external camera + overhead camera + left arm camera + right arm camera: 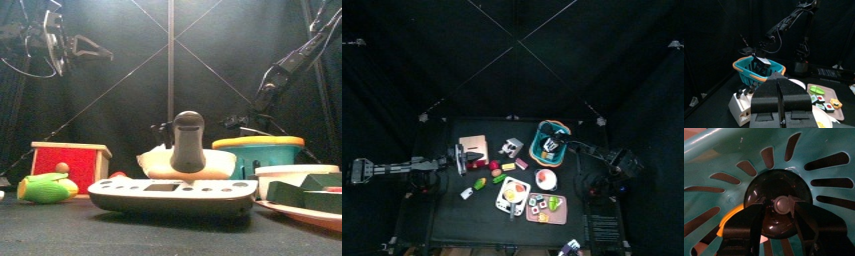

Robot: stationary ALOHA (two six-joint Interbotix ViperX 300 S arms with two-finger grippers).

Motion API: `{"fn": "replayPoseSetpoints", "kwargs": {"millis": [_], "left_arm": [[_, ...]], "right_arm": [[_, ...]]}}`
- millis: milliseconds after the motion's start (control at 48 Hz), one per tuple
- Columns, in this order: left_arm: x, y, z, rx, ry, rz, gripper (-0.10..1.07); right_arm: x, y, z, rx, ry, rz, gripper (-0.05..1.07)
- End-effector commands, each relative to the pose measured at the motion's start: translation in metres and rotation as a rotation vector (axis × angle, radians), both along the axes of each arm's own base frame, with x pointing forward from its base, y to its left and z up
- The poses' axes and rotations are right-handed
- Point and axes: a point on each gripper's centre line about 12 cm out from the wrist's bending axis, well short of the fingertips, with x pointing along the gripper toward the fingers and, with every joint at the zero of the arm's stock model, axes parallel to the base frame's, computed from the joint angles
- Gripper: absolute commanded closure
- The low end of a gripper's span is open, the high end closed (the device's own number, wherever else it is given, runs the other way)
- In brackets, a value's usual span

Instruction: Grab pot lid

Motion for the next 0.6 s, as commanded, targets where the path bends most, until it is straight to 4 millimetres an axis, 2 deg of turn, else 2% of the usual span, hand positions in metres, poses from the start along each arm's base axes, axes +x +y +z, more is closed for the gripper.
{"fn": "replayPoseSetpoints", "kwargs": {"millis": [0, 167, 417, 583], "left_arm": [[0.0013, 0.0015, 0.0052, 0.000, -0.019, 0.006, 0.89], [0.0009, 0.0017, 0.0055, -0.005, -0.022, 0.008, 0.89], [0.0007, 0.0018, 0.0049, -0.007, -0.020, 0.009, 0.89], [0.0008, 0.0017, 0.0047, -0.006, -0.019, 0.008, 0.89]], "right_arm": [[0.0013, -0.0011, 0.0050, -0.011, -0.005, 0.003, 0.25], [0.0015, -0.0007, 0.0049, -0.010, -0.003, 0.004, 0.27], [0.0049, 0.0018, 0.0060, -0.003, -0.010, 0.007, 0.46], [0.0074, 0.0048, 0.0102, 0.001, -0.005, 0.017, 0.48]]}}
